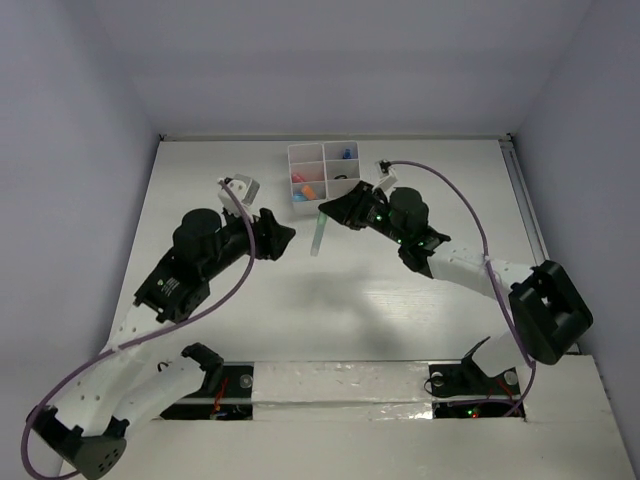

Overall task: Sort the stationery into containers
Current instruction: Close the pen cap on the pen, then place the pen in the storage box.

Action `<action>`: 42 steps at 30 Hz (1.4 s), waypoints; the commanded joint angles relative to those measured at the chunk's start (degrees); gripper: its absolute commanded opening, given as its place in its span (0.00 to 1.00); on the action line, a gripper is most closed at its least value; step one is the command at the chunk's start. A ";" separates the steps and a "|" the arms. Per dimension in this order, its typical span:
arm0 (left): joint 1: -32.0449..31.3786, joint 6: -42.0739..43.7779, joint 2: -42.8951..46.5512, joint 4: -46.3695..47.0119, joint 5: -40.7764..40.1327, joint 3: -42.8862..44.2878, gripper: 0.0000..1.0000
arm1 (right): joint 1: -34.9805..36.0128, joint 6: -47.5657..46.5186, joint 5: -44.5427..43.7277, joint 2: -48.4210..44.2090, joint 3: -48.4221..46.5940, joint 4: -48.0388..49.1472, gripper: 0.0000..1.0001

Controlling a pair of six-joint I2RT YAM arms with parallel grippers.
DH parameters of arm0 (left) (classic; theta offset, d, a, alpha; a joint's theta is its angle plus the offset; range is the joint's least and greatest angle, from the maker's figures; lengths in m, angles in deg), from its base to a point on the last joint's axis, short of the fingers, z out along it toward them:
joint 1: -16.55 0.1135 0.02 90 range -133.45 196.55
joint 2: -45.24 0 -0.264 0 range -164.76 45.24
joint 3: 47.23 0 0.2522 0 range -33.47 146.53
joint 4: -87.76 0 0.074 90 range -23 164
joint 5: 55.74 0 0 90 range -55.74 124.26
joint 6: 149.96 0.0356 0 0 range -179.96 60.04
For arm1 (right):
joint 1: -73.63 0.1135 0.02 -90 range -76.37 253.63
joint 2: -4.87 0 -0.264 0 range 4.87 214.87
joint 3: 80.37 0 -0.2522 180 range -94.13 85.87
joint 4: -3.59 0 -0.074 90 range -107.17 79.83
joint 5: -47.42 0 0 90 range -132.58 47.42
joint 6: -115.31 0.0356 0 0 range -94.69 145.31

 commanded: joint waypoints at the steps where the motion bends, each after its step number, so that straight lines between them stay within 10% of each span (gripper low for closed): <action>1: 0.15 -1.49 4.88 2.11 -4.12 -3.45 0.53 | -3.53 -2.59 1.50 0.83 -4.27 -1.68 0.00; 4: 0.15 -1.40 8.93 1.93 -5.71 -6.00 0.63 | -4.86 -6.54 -2.09 2.40 -7.51 -3.18 0.00; 6: 0.15 -1.14 10.70 2.46 -6.24 -7.32 0.99 | -5.38 -11.20 -5.78 3.64 -9.98 -6.07 0.00; 21: 0.15 1.15 13.87 2.99 -11.08 -12.60 0.99 | -5.39 -34.41 -23.81 24.20 -35.01 -9.68 0.00; 42: 3.39 1.23 14.84 3.60 -9.94 -12.69 0.99 | -4.34 -40.48 -17.57 35.37 -40.75 -1.34 0.00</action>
